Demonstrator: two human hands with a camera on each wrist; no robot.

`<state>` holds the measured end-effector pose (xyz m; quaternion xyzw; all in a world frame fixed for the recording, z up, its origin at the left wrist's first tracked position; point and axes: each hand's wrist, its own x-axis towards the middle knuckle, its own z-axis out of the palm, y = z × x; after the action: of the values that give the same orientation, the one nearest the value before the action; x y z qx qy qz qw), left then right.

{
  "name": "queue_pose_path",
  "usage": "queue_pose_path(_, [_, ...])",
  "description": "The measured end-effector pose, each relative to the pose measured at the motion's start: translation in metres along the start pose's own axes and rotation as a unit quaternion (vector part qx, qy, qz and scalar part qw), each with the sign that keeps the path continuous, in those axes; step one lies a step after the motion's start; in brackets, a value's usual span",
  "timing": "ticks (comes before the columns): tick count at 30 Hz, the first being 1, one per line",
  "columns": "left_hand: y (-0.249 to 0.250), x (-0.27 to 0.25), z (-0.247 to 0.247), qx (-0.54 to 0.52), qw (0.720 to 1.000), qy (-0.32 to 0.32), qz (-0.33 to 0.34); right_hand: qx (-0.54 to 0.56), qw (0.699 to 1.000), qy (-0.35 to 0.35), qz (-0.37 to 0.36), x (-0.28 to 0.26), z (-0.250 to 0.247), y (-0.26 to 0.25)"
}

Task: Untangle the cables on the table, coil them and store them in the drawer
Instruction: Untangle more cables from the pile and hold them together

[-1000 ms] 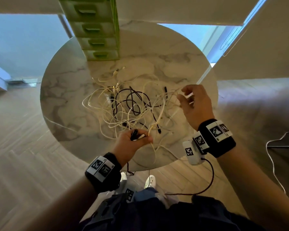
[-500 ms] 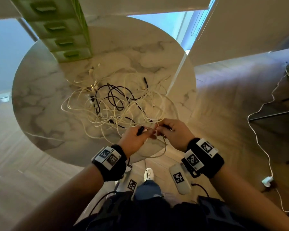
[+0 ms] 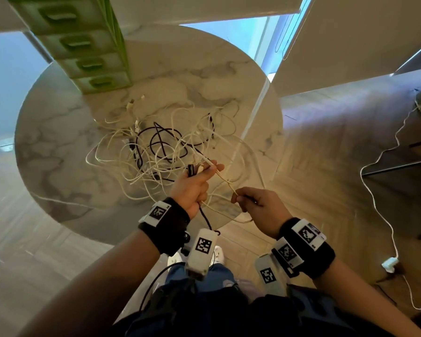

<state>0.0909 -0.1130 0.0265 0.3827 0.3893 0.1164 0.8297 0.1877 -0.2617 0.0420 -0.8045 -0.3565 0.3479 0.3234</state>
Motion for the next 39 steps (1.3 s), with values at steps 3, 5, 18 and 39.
queue_pose_path(3, [0.002,0.000,-0.007,0.084,0.995,0.032,0.032,0.038,0.999,0.025,-0.005,0.005,-0.003,-0.004])
queue_pose_path(5, [0.005,-0.003,-0.011,0.136,0.990,0.027,0.036,0.058,0.998,0.034,-0.006,0.008,-0.002,-0.006])
queue_pose_path(18, [0.002,-0.020,-0.014,0.221,0.972,0.067,0.039,0.090,0.990,0.024,-0.106,0.024,0.014,-0.025])
queue_pose_path(39, [-0.024,-0.016,-0.028,0.231,0.966,0.114,0.021,-0.120,0.953,0.235,-0.147,0.063,0.009,-0.009])
